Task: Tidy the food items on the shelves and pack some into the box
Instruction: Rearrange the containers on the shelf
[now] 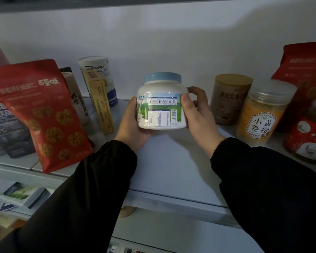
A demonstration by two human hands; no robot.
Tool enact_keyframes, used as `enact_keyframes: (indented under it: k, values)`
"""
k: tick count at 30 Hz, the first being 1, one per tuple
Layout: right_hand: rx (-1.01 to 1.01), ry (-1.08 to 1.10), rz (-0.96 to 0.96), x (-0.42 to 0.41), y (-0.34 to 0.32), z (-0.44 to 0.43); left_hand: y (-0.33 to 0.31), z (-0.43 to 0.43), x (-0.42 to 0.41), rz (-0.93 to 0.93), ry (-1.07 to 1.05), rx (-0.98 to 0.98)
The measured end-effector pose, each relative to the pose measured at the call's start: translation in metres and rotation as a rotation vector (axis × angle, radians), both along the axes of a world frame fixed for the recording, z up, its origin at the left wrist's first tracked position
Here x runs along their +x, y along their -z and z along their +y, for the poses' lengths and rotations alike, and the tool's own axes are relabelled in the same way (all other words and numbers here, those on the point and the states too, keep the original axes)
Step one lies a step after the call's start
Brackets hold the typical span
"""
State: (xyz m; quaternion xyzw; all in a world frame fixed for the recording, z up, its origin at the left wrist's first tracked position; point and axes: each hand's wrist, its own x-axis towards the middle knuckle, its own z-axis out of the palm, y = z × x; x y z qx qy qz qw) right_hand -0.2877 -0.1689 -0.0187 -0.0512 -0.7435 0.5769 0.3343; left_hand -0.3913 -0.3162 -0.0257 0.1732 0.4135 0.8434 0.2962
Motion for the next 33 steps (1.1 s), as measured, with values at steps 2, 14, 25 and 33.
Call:
enact_keyframes:
  k: [2,14,25,33]
  values:
    - [0.03,0.009,-0.002,0.0,0.0,0.0,0.001,0.0,-0.001,-0.009,0.001,0.003]
    - [-0.153,-0.126,-0.128,-0.008,0.006,0.0,0.005,0.002,0.0,0.223,-0.285,-0.134]
    - [-0.764,-0.413,-0.05,-0.013,-0.007,0.008,-0.003,-0.002,0.011,0.069,0.168,-0.072]
    - [-0.64,-0.275,-0.058,-0.017,-0.004,0.011,0.002,0.005,0.01,0.189,0.058,-0.073]
